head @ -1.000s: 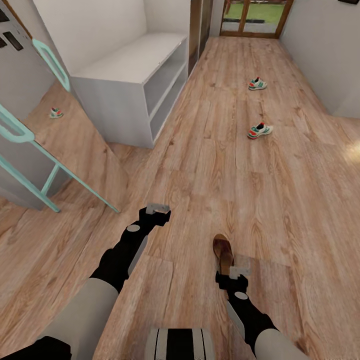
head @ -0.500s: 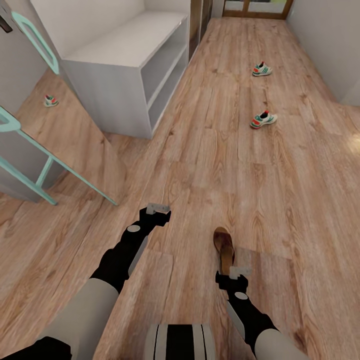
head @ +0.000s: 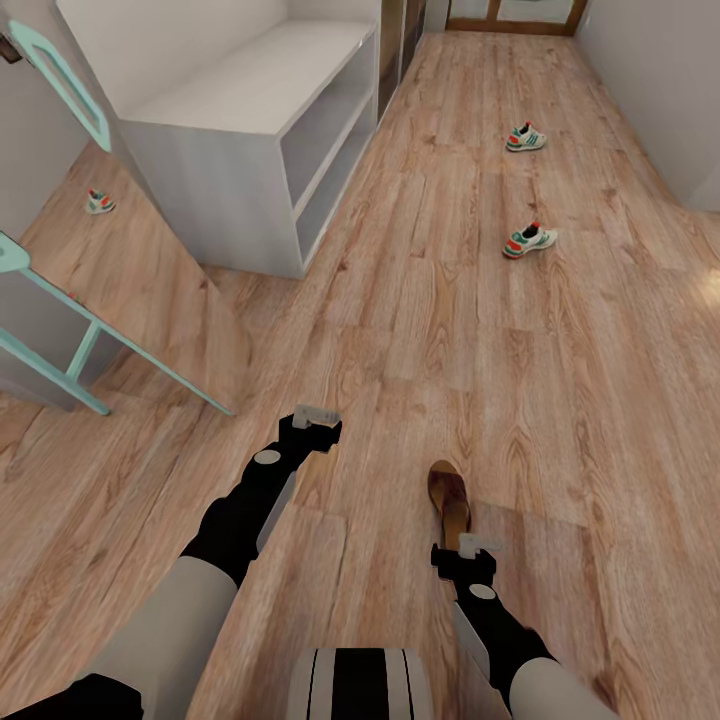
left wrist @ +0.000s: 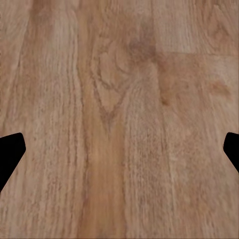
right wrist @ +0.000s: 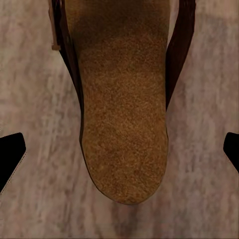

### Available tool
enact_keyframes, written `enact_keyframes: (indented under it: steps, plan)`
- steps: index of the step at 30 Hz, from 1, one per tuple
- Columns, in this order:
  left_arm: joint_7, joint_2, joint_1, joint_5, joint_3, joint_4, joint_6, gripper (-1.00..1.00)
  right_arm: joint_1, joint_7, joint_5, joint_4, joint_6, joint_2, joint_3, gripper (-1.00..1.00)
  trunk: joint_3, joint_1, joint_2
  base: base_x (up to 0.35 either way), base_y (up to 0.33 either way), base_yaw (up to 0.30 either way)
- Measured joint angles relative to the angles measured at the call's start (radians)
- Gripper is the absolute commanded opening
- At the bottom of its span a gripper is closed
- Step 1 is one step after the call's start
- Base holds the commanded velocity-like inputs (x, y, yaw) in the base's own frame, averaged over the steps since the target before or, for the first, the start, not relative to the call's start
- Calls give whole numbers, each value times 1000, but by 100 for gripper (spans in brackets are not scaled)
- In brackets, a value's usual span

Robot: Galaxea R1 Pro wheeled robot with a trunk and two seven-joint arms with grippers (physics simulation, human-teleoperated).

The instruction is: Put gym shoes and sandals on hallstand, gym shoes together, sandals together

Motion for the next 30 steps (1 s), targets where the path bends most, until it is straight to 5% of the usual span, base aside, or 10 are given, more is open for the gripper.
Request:
enact_keyframes:
  steps: [15, 30]
  plan:
    - [0, 1, 0, 0, 0, -3, 2, 100, 0, -1, 0, -1, 0, 0, -1, 100, 0, 0, 0, 17, 0, 0]
    - [0, 1, 0, 1, 0, -8, 4, 100, 0, -1, 0, -2, 0, -1, -1, 100, -76, 7, -3, 0, 0, 0]
